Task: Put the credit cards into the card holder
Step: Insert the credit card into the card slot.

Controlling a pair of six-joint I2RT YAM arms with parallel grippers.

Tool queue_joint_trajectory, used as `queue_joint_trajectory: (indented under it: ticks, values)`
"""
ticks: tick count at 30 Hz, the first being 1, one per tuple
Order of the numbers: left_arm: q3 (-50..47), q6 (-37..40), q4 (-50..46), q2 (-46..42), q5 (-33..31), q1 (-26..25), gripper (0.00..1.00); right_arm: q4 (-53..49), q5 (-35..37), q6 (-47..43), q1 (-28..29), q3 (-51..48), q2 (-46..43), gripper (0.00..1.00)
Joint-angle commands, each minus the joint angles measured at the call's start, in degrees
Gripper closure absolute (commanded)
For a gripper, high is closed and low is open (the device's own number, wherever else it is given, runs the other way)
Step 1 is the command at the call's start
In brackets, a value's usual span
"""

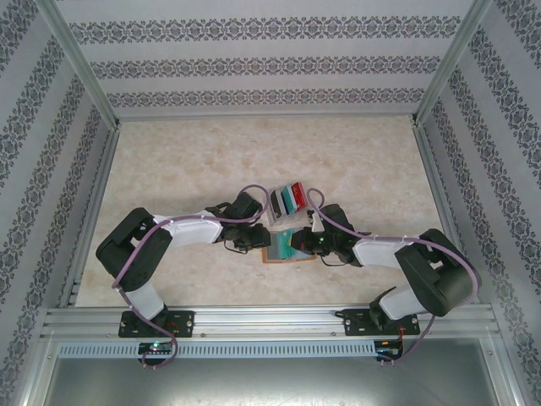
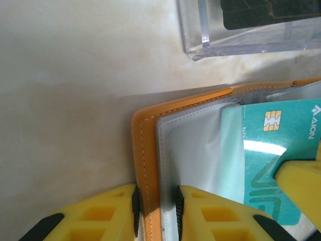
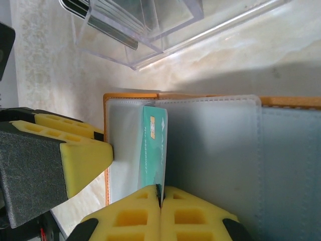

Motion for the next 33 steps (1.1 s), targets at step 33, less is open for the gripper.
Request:
queue_joint_trajectory:
  ticks: [33]
  values:
    - [1.0, -0.4, -1.3, 0.2, -1.0, -0.7, 0.72, -16.7, 4.8, -4.5, 1.1, 7.0, 1.2, 0.62]
